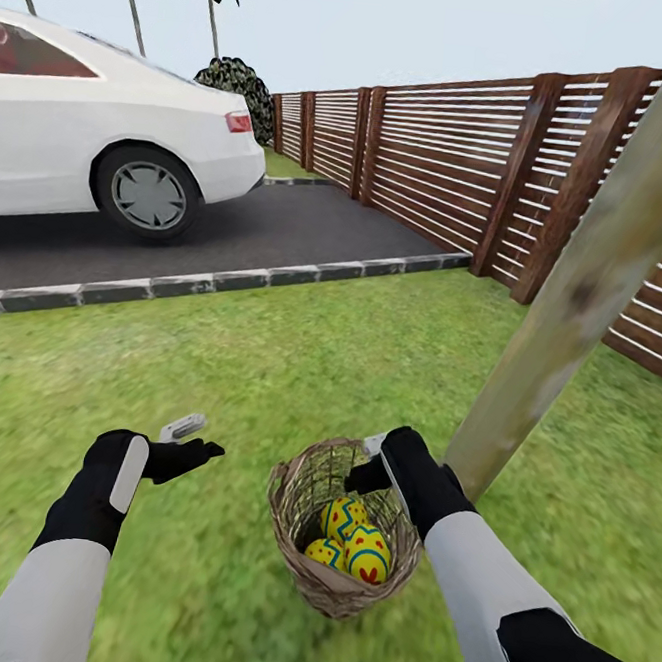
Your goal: Take the three Easter eggs out of the wicker basket on the lawn in the garden, then place them on the lawn next to a single tree (choose any tree) so that all three eggs are next to the same tree and none are left in the basket.
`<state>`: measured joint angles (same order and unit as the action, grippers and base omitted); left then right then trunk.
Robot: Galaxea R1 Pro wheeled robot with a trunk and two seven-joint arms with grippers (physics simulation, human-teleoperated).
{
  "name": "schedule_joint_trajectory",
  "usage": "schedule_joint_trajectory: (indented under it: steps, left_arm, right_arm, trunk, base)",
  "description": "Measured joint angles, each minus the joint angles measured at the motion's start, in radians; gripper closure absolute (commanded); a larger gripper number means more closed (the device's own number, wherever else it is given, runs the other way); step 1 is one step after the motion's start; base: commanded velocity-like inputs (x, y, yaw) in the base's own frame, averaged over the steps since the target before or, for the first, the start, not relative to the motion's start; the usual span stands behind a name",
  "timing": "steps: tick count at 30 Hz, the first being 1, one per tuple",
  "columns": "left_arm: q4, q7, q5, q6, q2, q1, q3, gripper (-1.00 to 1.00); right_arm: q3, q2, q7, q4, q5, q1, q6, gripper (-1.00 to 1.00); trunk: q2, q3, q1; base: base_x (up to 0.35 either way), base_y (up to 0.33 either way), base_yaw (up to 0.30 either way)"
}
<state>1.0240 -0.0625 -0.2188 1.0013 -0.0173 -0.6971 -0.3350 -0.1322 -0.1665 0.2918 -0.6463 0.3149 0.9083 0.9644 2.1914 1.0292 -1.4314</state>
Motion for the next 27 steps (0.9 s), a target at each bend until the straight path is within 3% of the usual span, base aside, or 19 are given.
schedule_joint_trajectory:
  steps: [17,22,27]
  left_arm:
    - [-0.002,0.000,0.000,-0.001,-0.013,0.000,0.003,-1.00]
    - [-0.001,0.000,0.000,-0.001,-0.019,0.000,0.003,-1.00]
    - [-0.001,0.000,0.000,-0.001,-0.020,0.000,0.003,-1.00]
  right_arm:
    - [-0.001,-0.002,-0.030,0.039,-0.001,0.008,0.010,-1.00]
    - [-0.001,-0.008,-0.081,0.228,-0.004,0.088,0.011,-1.00]
    - [0.003,-0.008,-0.139,0.277,-0.008,0.105,-0.001,-1.00]
  trunk:
    - [0.119,0.053,-0.065]
    - [0.154,0.069,-0.084]
    - [0.189,0.085,-0.104]
  base:
    - [0.000,0.000,0.000]
    - [0.000,0.000,0.000]
    - [0.000,0.000,0.000]
